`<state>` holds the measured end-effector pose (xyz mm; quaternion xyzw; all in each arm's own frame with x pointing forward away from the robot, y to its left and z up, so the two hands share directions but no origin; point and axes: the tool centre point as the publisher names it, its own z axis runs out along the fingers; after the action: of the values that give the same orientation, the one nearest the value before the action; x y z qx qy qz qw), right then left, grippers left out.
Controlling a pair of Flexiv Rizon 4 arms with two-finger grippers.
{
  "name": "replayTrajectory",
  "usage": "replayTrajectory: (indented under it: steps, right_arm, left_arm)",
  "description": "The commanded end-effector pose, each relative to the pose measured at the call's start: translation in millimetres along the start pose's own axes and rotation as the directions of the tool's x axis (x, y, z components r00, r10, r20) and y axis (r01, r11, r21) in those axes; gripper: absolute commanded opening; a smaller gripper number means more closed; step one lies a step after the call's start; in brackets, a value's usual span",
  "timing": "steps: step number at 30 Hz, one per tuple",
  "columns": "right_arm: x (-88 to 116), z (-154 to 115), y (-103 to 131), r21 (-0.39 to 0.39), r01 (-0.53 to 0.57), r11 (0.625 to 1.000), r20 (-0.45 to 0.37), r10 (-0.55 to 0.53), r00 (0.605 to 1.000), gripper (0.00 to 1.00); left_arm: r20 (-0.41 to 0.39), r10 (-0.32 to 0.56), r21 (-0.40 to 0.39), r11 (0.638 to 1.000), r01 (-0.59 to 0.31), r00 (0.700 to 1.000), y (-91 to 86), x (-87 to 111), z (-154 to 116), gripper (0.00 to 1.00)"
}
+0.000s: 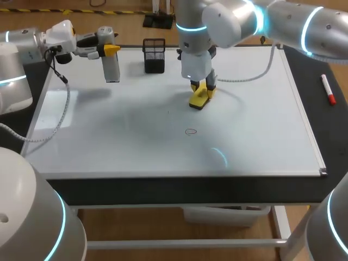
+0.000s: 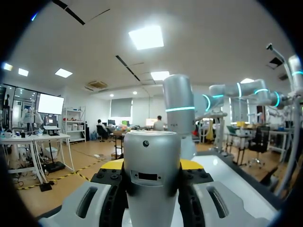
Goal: Pick up the inspection probe, press it on each red-marked spot on the whiteboard one by one, put down the probe, pick up the eraser, and wipe off all the red marks.
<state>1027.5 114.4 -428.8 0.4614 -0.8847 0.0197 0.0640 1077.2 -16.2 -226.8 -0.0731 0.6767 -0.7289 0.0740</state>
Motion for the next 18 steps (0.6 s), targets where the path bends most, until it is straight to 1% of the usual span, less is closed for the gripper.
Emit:
replayTrajectory:
  steps: [1,5,11,15,18]
  right_arm:
    - [7.2,-2.5,-3.9,0.015,-0.012,1.000,0.018,0.011,1.000,0.00]
    - [12.7,-15.4,-13.0,0.031,-0.037,0.999,0.038,0.036,0.999,0.00]
    - [22.0,-27.1,-29.5,0.050,-0.079,0.996,0.044,0.076,0.996,0.00]
    - [29.0,-30.8,-39.0,0.036,-0.103,0.994,0.057,0.101,0.993,0.00]
    - [37.2,-32.0,-48.5,0.030,-0.141,0.990,0.066,0.138,0.988,0.00]
  left_arm:
    - [0.004,0.001,-0.001,1.000,-0.001,1.000,-1.2,1.3,0.4,0.00]
    - [0.004,0.001,-0.001,1.000,-0.001,1.000,-1.2,1.3,0.4,0.00]
    - [0.004,0.001,-0.001,1.000,-0.001,1.000,-1.2,1.3,0.4,0.00]
    - [0.004,0.001,-0.001,1.000,-0.001,1.000,-1.2,1.3,0.4,0.00]
    - [0.004,0.001,-0.001,1.000,-0.001,1.000,-1.2,1.3,0.4,0.00]
